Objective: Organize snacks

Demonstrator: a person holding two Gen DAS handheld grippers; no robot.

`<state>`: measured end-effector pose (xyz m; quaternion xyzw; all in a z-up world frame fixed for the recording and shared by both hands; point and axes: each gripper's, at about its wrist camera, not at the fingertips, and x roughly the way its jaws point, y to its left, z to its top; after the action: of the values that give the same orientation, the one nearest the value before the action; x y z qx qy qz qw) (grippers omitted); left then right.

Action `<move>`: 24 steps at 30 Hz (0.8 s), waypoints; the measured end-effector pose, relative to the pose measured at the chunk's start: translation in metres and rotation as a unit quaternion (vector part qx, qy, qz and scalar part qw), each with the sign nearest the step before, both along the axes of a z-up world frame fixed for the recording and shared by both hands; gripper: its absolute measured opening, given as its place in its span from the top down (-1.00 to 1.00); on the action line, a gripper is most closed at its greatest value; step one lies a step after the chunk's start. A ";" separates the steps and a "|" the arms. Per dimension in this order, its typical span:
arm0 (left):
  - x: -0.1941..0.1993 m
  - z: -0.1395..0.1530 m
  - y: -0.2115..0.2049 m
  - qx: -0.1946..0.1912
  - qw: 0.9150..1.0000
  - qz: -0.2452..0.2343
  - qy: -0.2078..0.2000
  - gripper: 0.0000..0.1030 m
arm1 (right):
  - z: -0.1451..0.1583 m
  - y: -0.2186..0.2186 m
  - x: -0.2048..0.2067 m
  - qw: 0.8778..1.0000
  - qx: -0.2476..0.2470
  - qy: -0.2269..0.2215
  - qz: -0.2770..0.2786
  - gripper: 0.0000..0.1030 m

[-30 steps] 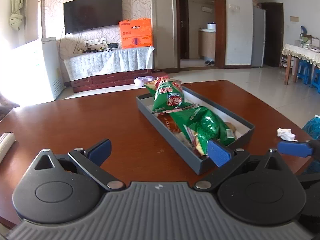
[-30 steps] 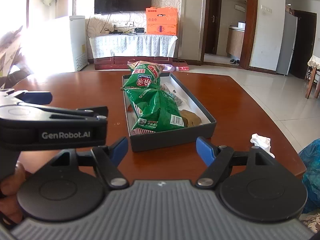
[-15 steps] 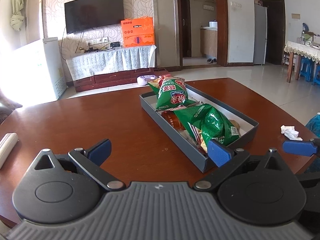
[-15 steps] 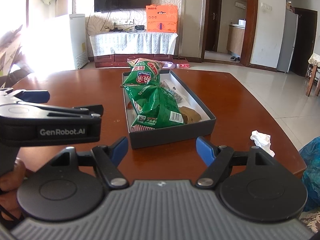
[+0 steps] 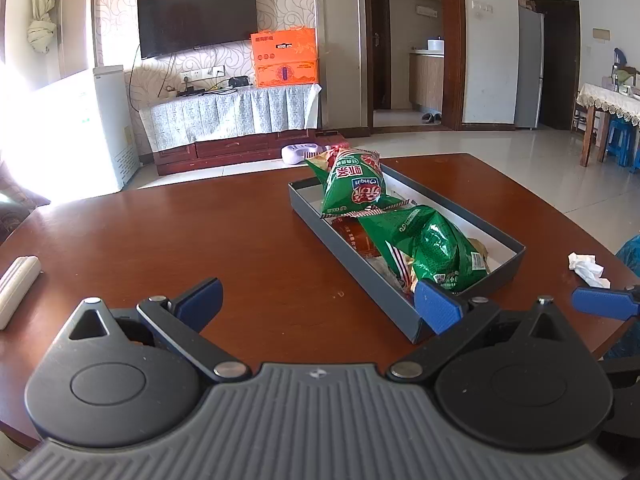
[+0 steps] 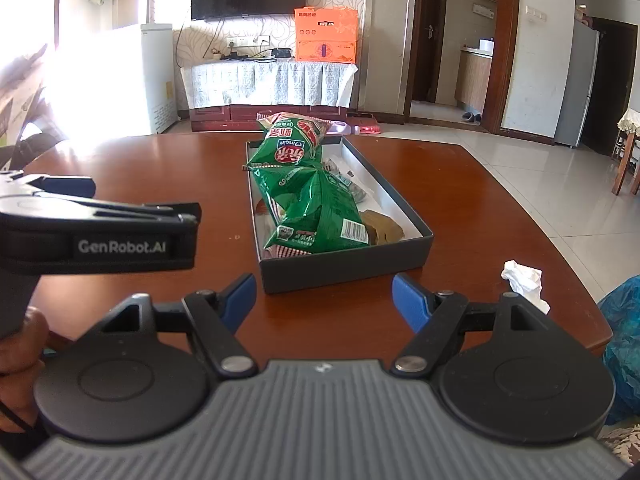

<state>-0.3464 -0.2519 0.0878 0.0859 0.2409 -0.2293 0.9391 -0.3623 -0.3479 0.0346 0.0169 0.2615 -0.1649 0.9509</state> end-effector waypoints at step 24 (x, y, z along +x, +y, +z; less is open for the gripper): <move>-0.005 -0.002 -0.002 0.006 1.000 -0.009 -0.010 -1.00 | -0.002 0.001 -0.001 1.000 -0.001 0.005 0.003 -0.49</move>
<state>-0.3511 -0.2535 0.0857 0.0957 0.2322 -0.2351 0.9389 -0.3636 -0.3472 0.0322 0.0142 0.2666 -0.1621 0.9500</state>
